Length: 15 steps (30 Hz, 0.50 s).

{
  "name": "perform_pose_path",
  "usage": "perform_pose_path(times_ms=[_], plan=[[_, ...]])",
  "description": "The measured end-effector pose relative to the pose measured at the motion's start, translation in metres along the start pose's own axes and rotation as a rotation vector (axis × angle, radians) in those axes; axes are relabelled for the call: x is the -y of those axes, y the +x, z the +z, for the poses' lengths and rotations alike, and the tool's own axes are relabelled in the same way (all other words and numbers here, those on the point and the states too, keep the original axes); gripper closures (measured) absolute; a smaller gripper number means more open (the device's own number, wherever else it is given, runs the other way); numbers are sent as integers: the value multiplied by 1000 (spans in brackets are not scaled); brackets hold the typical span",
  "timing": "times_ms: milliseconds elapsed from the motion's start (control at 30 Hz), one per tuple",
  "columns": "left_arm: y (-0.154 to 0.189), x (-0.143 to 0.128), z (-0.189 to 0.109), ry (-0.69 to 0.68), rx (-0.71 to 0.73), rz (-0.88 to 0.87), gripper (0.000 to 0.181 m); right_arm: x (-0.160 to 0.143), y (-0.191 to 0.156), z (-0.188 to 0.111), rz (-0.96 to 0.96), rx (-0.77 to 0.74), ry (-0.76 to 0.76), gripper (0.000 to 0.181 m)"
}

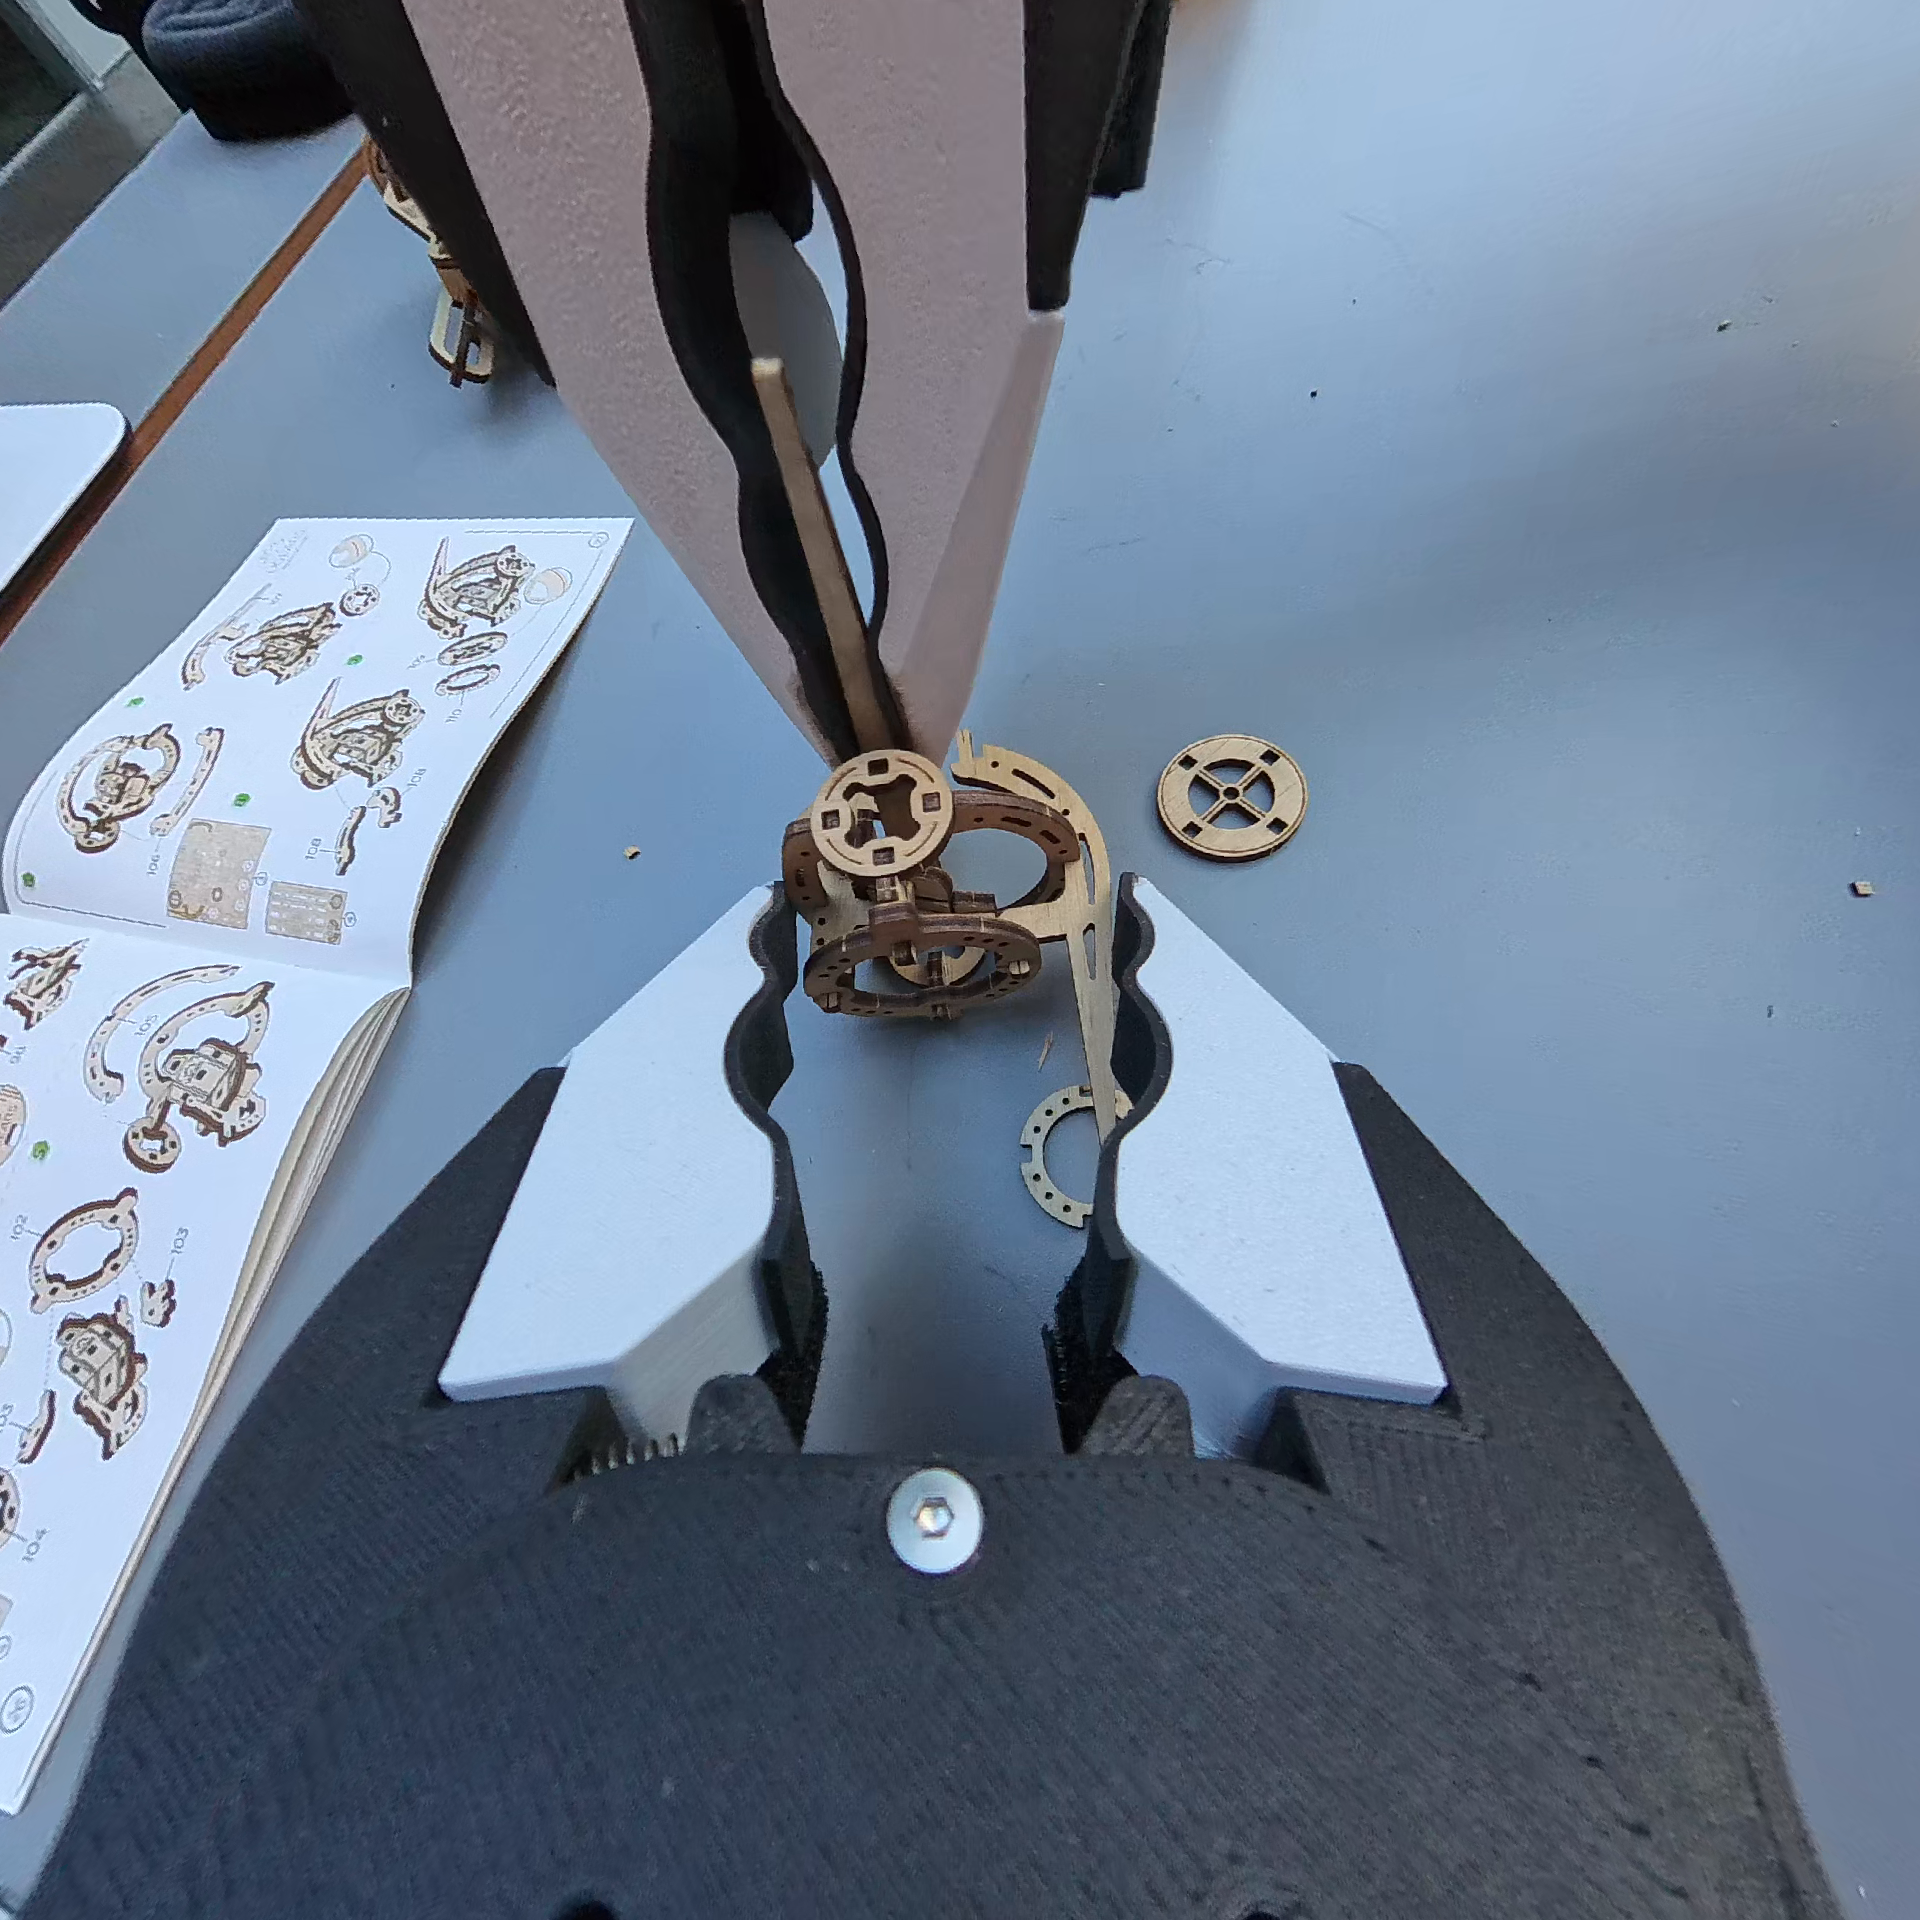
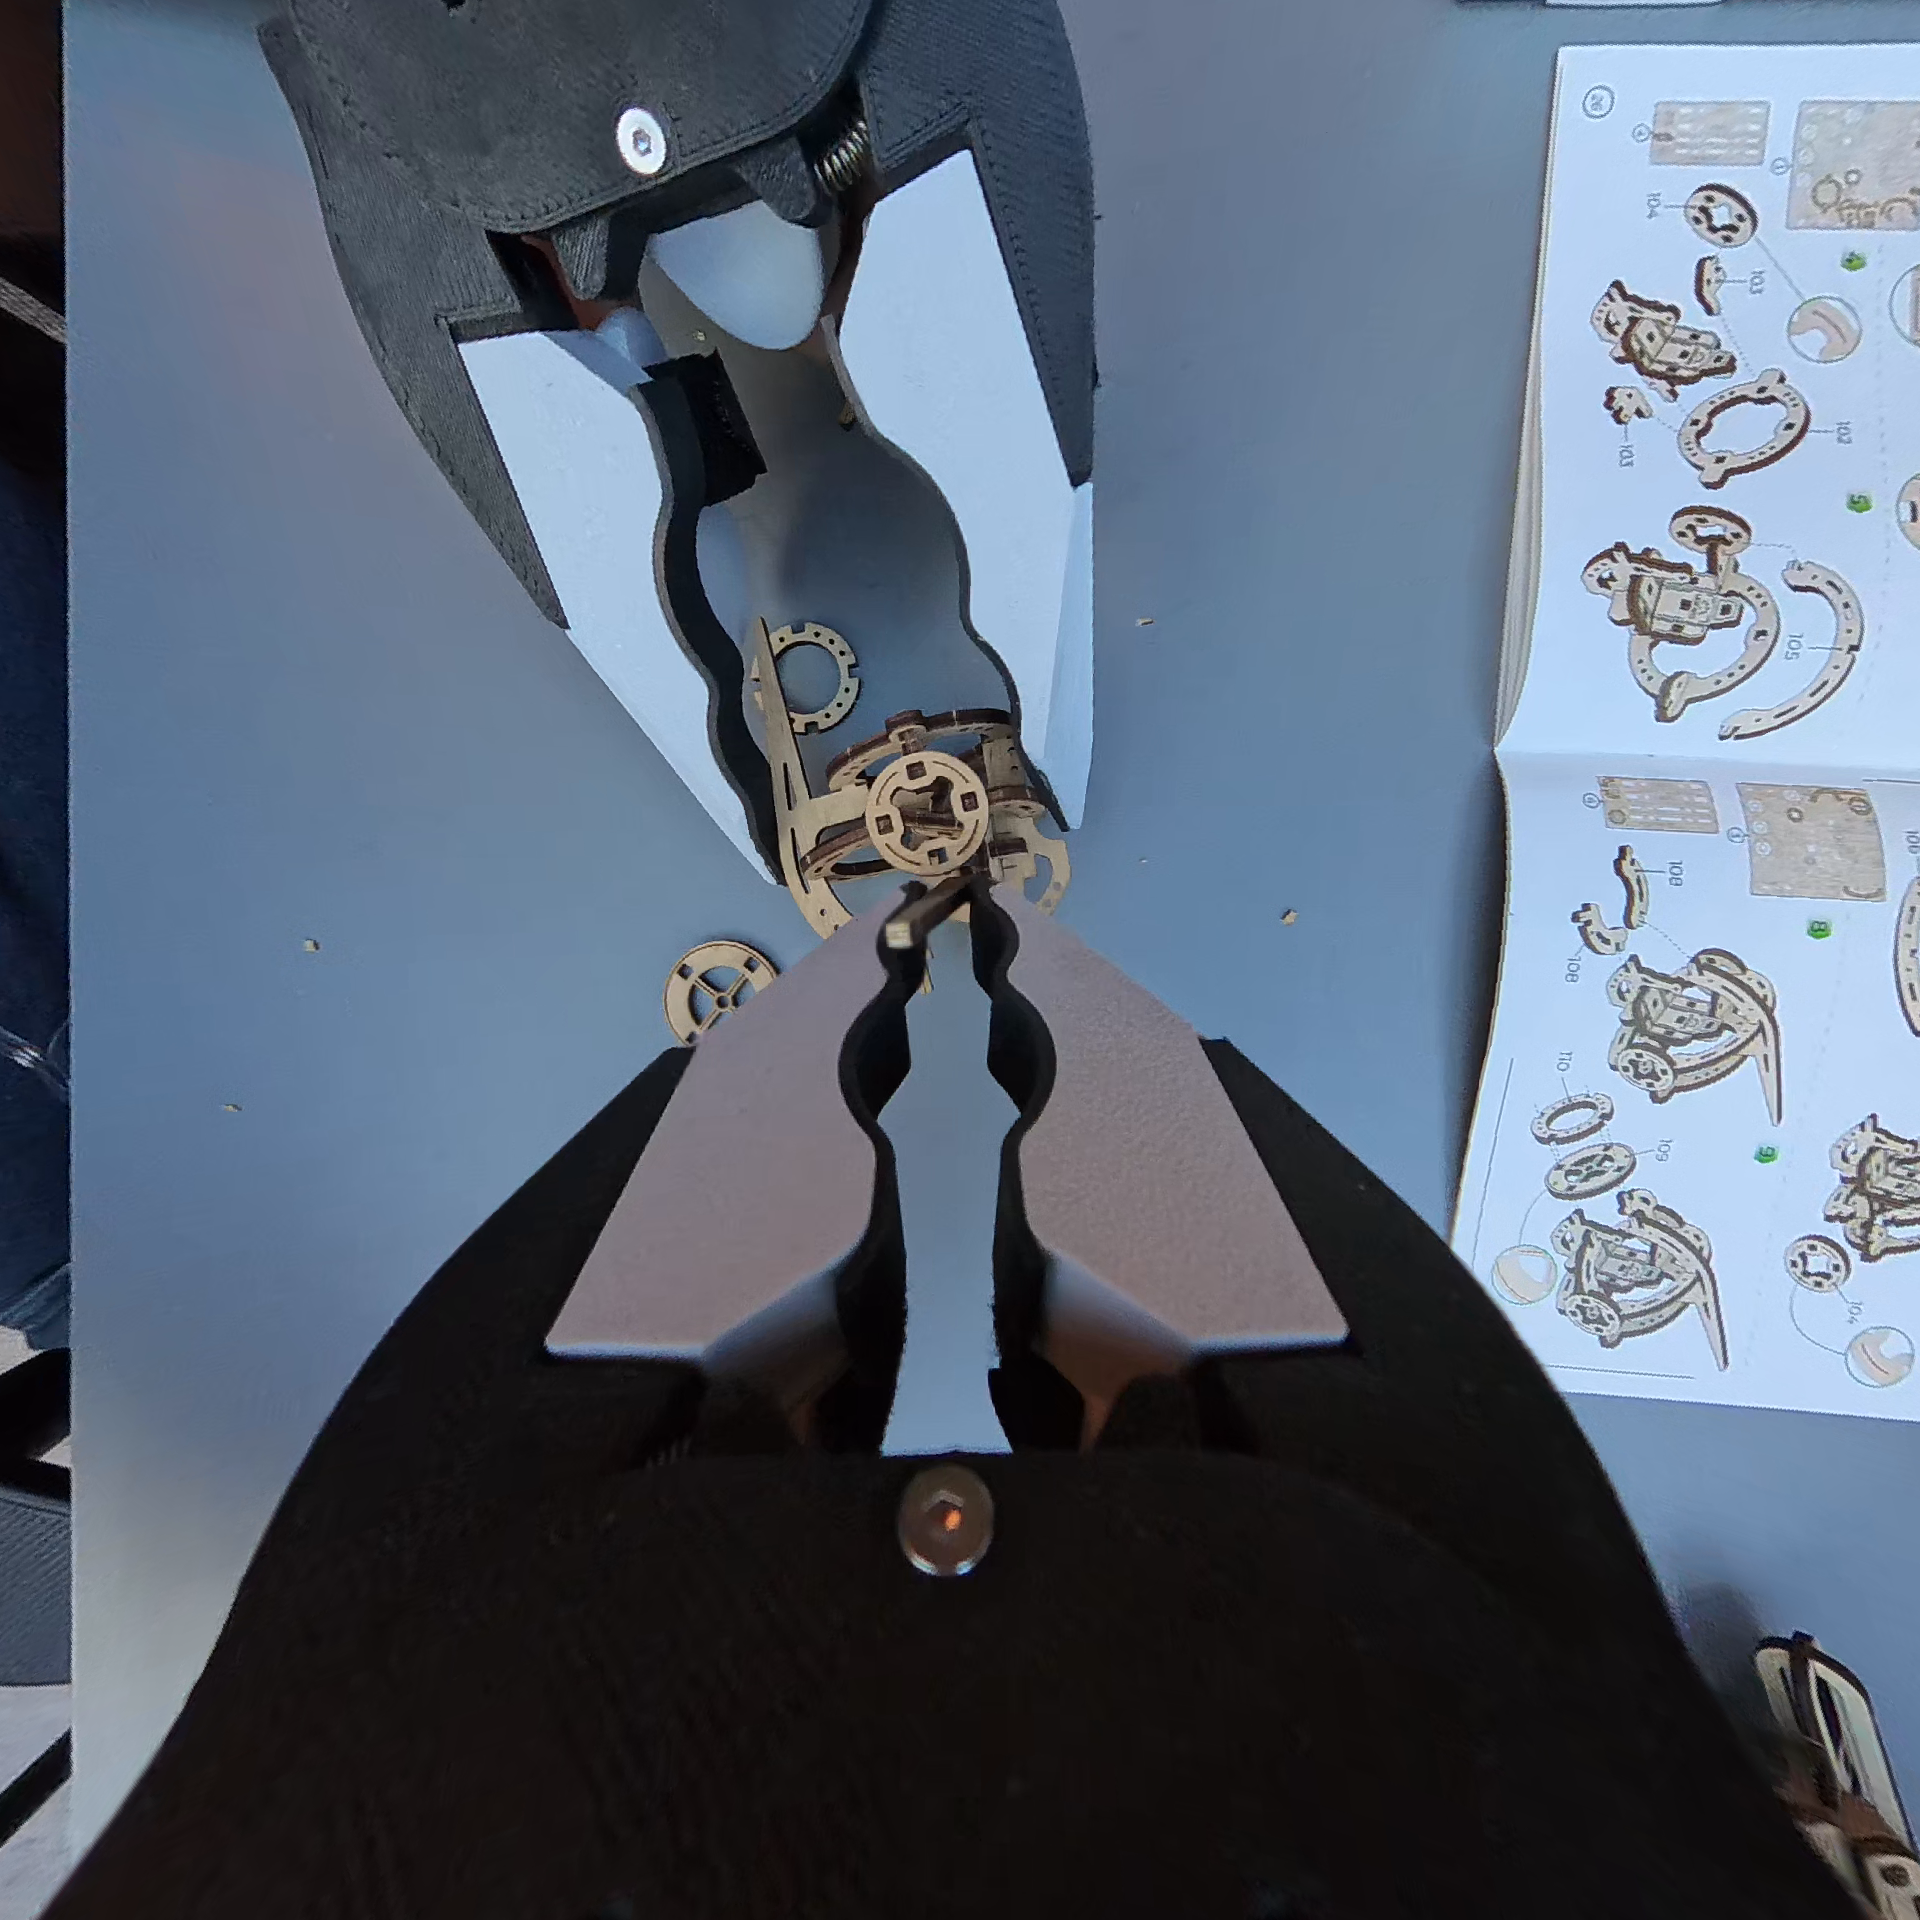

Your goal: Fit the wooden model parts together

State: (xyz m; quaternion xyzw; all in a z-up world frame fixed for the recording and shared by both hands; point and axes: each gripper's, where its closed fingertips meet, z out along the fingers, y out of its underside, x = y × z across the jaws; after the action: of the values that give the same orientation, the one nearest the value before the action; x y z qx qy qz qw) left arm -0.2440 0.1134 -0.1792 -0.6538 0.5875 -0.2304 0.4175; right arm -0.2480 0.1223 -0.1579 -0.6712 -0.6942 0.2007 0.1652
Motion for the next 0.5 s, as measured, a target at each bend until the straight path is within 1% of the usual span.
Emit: perform_pose_path(times_ms=[133,233,500], plan=[[0,0,0,0,0,-1,121,4,-2,-3,-9,3,16,166],[0,0,0,0,1,0,121,6,-2,-7,-32,-9,20,165],[0,0,0,0,-1,-1,121,7,-1,-11,-78,-26,-40,175]])
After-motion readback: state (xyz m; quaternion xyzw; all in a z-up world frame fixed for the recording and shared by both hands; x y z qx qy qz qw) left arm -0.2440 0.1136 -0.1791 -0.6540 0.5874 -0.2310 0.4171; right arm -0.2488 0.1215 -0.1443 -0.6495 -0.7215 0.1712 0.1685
